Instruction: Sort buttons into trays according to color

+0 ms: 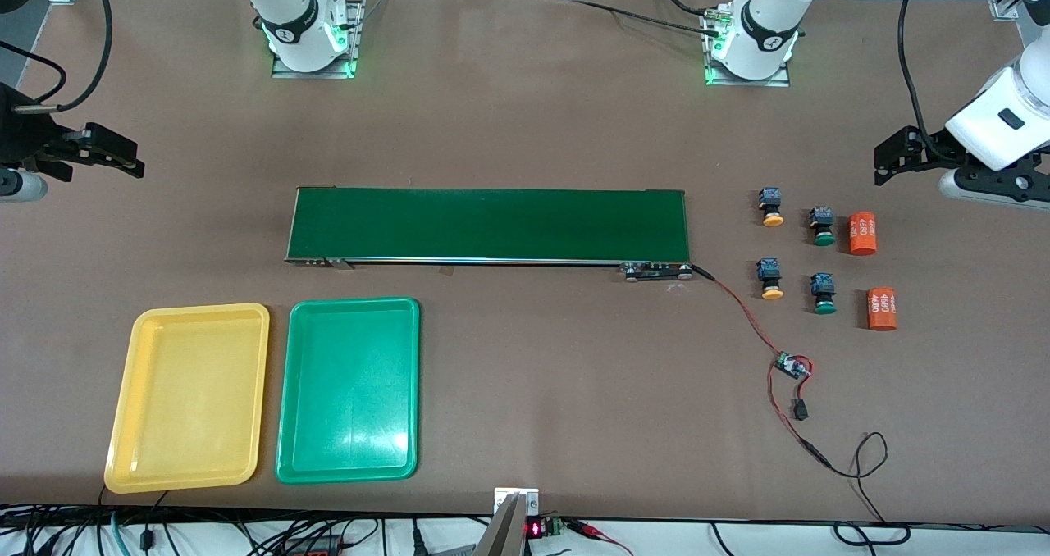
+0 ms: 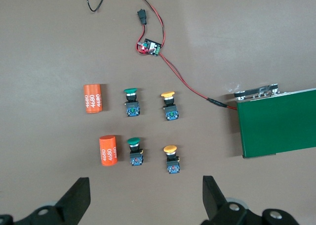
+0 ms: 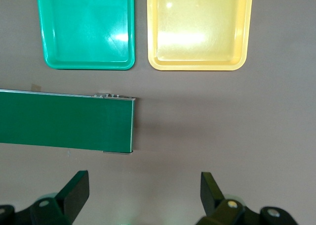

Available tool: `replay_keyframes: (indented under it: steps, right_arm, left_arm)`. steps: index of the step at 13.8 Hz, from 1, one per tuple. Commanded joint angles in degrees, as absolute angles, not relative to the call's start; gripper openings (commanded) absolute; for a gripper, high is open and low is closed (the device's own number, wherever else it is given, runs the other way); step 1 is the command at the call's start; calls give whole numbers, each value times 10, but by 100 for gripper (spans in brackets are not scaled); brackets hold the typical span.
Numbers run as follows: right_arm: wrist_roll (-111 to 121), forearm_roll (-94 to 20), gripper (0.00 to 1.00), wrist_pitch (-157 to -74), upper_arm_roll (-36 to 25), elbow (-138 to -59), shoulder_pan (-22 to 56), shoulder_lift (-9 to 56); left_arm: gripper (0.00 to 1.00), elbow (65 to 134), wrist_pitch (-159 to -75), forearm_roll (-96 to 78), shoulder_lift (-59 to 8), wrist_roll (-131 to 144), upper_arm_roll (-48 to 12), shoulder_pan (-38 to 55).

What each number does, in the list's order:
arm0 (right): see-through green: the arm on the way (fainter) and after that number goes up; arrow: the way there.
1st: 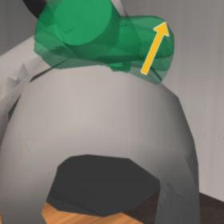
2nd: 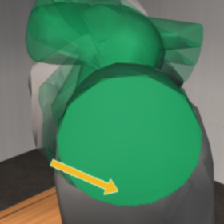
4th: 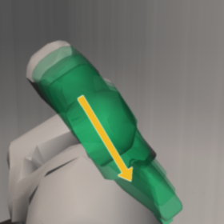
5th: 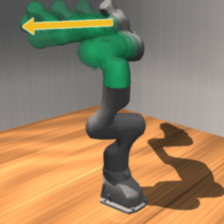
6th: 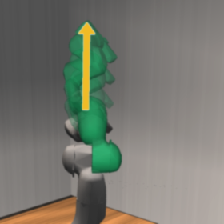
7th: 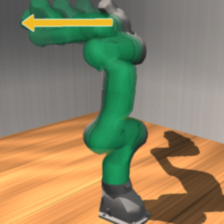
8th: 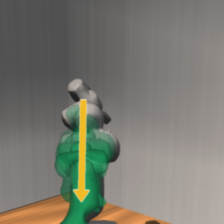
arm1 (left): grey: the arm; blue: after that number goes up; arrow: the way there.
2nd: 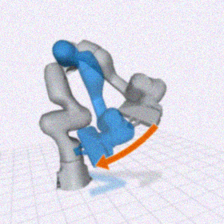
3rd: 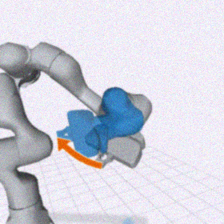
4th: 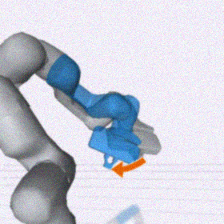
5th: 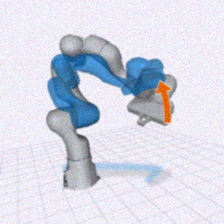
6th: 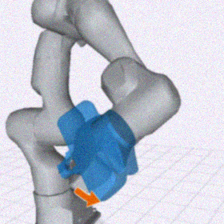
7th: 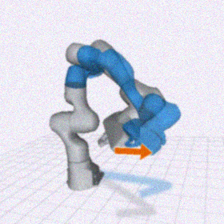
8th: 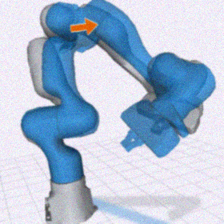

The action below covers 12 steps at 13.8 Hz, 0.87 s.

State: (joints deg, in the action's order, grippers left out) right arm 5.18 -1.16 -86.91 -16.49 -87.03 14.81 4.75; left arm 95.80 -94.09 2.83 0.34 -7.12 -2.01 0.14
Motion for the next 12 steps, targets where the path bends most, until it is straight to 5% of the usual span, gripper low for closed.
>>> replay_keyframes:
  steps: [1, 12]
  right_arm:
    - [57, -3, 100, -873, -164, -876, 148, 40]
    - [57, -3, 100, -874, -164, -876, 149, 43]
  left_arm:
    - [100, 951, -927, 18, 3, -74, -20, 2]
    - [100, 874, -862, 40, -83, -67, -20, -2]
